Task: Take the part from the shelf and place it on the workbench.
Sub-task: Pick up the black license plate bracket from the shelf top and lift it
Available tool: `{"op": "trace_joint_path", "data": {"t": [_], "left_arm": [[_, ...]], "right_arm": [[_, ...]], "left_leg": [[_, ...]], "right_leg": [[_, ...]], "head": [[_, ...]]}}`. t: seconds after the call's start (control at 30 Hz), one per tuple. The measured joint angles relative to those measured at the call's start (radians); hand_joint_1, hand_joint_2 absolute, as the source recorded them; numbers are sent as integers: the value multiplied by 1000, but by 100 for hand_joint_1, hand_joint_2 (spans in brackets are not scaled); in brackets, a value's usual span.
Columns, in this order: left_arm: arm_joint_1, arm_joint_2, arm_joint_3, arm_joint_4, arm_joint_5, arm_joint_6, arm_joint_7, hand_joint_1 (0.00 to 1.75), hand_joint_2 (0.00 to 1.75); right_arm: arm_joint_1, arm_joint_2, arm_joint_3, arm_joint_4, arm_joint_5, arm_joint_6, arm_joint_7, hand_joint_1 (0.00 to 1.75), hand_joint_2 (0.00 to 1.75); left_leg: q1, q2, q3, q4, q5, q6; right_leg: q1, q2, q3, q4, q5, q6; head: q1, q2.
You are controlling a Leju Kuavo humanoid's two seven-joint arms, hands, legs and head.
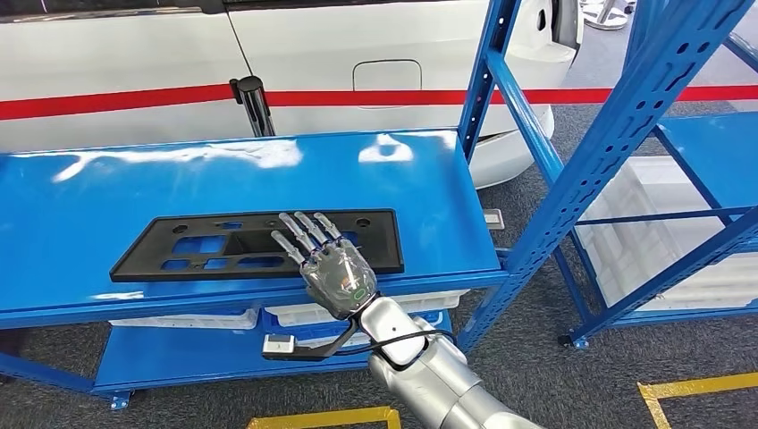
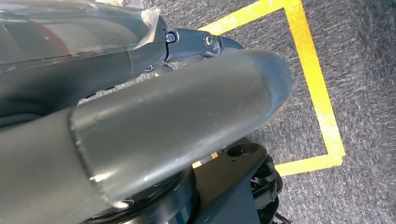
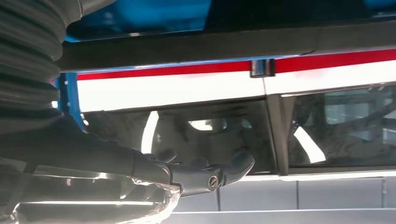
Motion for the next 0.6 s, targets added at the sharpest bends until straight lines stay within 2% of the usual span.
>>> {"op": "trace_joint_path", "data": {"t": [0.03,0.1,0.17,0.2,0.27,0.37,0.5,0.6], "left_arm": [[-1,-1,0,0,-1,1,-1,0,0],[-2,-1,0,0,-1,2,-2,0,0],[-3,-1,0,0,-2,4,-3,0,0],[-3,-1,0,0,-2,4,-3,0,0],[-3,-2,0,0,-6,5,-3,0,0],[-4,-3,-1,0,-16,4,-2,0,0],[-5,-4,-1,0,-25,3,5,0,0],[-6,-5,-1,0,-31,3,9,0,0]], "right_arm": [[-2,7,7,6,-6,0,-9,0,175],[-5,30,25,21,-16,0,-25,0,175],[-9,57,45,35,-25,2,-33,0,175],[-12,70,55,42,-29,4,-35,0,175],[-20,92,72,53,-38,14,-34,0,175],[-37,111,98,65,-65,28,-27,0,175],[-58,114,131,80,-105,36,-14,0,175],[-70,114,163,89,-140,40,-3,0,175]], "left_leg": [[-2,-1,4,3,-7,-6],[-6,-2,9,11,-20,-13],[-6,-2,10,15,-27,-10],[-4,-2,10,15,-28,-7],[-2,-1,13,11,-28,-8],[-1,-1,16,5,-27,-13],[0,-1,17,1,-27,-26],[0,-1,17,1,-27,-29]], "right_leg": [[-1,-2,34,-73,33,5],[-4,-4,76,-158,70,-3],[-5,-3,81,-167,76,-13],[-4,-2,81,-167,76,-15],[0,-1,80,-167,74,-19],[0,-1,80,-167,72,-23],[1,-1,80,-167,71,-25],[1,-1,81,-167,71,-25]], "head": [[1,0],[1,0],[0,0],[-1,0],[-1,0],[-1,0],[-1,0],[-1,0]]}}
